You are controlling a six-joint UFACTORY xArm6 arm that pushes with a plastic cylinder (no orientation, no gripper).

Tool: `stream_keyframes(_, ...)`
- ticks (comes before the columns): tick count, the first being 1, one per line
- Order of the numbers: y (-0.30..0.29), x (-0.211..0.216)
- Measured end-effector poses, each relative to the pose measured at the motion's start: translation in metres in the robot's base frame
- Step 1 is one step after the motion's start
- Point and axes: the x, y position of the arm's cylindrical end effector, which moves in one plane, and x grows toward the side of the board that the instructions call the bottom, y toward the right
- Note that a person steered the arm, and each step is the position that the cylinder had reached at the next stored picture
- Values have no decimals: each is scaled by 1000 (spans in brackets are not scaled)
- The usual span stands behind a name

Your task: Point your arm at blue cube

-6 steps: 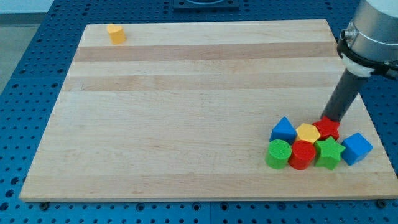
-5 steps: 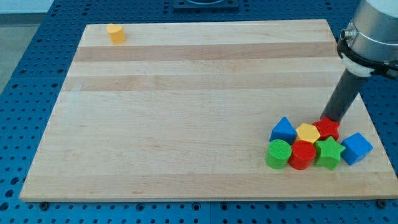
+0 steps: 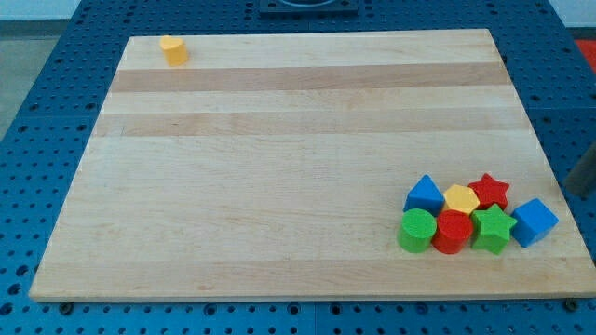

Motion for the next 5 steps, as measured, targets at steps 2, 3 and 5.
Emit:
stream_keyframes(2, 0, 63)
stream_keyframes(3, -21, 75)
stream_keyframes(5, -54, 51)
